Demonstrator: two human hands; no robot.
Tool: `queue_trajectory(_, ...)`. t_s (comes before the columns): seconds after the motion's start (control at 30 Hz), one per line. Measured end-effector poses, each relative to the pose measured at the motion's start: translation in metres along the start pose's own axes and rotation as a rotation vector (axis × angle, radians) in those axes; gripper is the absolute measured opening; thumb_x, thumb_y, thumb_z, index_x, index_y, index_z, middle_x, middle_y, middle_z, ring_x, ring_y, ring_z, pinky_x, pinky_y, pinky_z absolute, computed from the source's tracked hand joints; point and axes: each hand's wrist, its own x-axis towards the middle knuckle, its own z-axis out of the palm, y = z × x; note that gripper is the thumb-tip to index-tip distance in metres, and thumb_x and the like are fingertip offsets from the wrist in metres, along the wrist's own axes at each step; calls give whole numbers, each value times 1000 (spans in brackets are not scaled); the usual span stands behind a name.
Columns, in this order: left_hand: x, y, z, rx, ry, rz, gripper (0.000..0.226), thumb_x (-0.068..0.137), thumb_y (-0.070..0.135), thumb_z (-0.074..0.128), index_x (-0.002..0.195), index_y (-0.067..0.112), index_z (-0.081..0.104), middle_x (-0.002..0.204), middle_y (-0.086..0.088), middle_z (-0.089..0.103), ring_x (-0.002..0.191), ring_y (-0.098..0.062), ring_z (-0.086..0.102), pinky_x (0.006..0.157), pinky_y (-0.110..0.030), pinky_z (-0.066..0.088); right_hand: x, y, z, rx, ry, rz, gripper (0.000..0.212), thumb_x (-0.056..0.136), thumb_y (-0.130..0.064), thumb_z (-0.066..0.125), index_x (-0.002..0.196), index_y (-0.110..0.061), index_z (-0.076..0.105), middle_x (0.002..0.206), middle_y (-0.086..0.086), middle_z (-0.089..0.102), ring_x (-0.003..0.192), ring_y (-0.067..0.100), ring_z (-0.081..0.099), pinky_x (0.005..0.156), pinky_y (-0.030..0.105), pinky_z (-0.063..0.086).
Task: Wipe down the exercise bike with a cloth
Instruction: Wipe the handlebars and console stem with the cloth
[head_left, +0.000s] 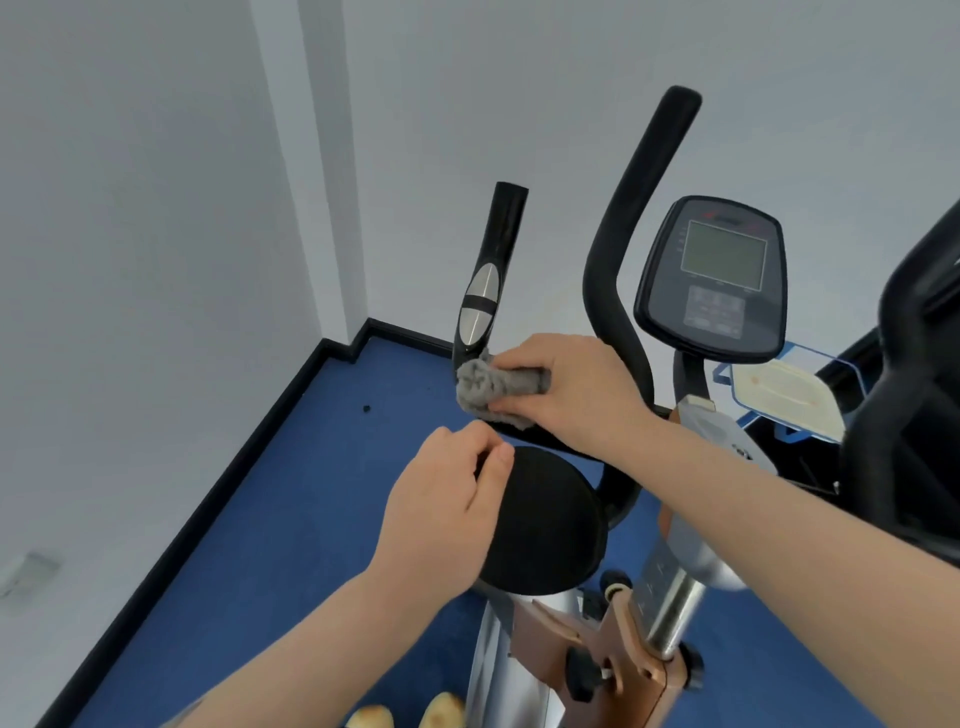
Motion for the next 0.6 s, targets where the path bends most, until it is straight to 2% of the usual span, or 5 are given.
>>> queue_trajectory(0.07,0,1,0,-5,-1,8,23,97,43,35,77,35,44,72,6,46,75,-7,46,63,-18,35,11,-10,2,62,41,17,21,74,-38,78,92,-36,66,88,-12,68,85,9,62,78,40,53)
queue_trajectory(0.2,0,1,-1,-9,-2,9,23,94,46,32,79,34,46,73,8,47,77,-5,46,65,-16,34,25,-20,17,179,197,50,39,78,-34,76,96,-36,41,93,-15,59,83,9,61,71,33,50)
queue_trajectory(0.3,0,1,0,-12,-5,5,25,94,46,32,81,32,48,74,6,47,77,-6,46,66,-18,36,12,-7,17,-34,144,-99,28,85,-37,69,100,-35,45,102,-14,48,81,15,56,65,29,42)
queue_trajectory(0.4,0,1,-1,-4,-10,13,22,95,46,33,77,37,43,73,6,46,76,-6,46,65,-19,36,16,-1,4,-162,-6,-197,25,86,-40,66,106,-33,52,106,-15,45,82,17,56,67,32,45)
queue_trajectory(0.6,1,-2,-1,6,-1,33,24,96,45,33,77,36,44,72,6,46,76,-8,46,62,-21,36,11,-4,9,-45,-39,-161,29,77,-54,69,93,-40,51,104,-17,45,87,7,53,76,24,44)
